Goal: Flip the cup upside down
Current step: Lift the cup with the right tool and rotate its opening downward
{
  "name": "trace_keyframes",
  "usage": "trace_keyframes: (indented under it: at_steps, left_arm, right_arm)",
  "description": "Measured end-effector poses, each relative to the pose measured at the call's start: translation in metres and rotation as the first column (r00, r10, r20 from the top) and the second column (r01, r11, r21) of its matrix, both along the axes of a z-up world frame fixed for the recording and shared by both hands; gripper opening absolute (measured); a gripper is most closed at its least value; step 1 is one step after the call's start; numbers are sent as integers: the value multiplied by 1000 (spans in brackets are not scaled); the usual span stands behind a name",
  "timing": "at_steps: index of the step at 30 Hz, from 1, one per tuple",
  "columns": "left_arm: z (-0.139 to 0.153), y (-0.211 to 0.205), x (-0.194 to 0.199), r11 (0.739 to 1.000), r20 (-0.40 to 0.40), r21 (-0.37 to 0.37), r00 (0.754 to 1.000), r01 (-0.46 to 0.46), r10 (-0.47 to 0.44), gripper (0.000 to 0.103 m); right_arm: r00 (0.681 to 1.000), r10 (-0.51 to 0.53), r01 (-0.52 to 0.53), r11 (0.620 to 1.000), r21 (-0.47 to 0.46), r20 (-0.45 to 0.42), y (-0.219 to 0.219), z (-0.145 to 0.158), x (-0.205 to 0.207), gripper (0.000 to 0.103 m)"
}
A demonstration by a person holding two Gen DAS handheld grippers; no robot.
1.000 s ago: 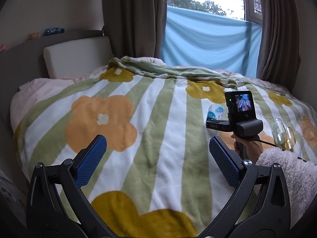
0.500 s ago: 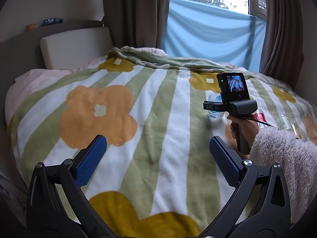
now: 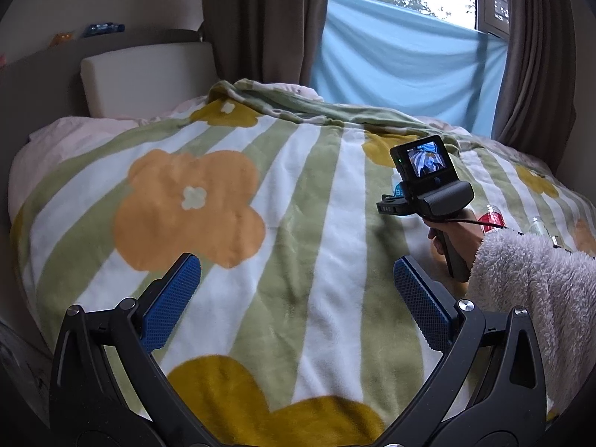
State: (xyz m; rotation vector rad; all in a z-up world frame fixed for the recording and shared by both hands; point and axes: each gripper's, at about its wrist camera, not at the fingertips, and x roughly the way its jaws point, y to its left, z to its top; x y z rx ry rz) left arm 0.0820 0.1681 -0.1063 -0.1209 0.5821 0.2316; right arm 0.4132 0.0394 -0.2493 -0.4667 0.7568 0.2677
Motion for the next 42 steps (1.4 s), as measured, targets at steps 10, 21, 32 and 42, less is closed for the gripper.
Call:
trace_keyframes:
  at_steps: [10,21,32,42]
  left_arm:
    - [-5,7,0,999,-2,-38,1000,0,0,103]
    - [13,-11,-19,997,40,-45,998,56,-54,103]
    - [29,-45,-50,992,56,-18,991,126,-125,103]
    - [36,-52,-69,991,49,10,990,134,-134,103]
  right_arm:
    - [989,96,-90,994,54,-110,-30,15,-7,60]
    - [844,322,-468,833,-296,-429,-61,43,-140,60]
    - [703,271,-604,716,-350,-657,-115,-4,-240,62]
    - [723,278,-550,786,-284,-632,-122,-12,-244,88]
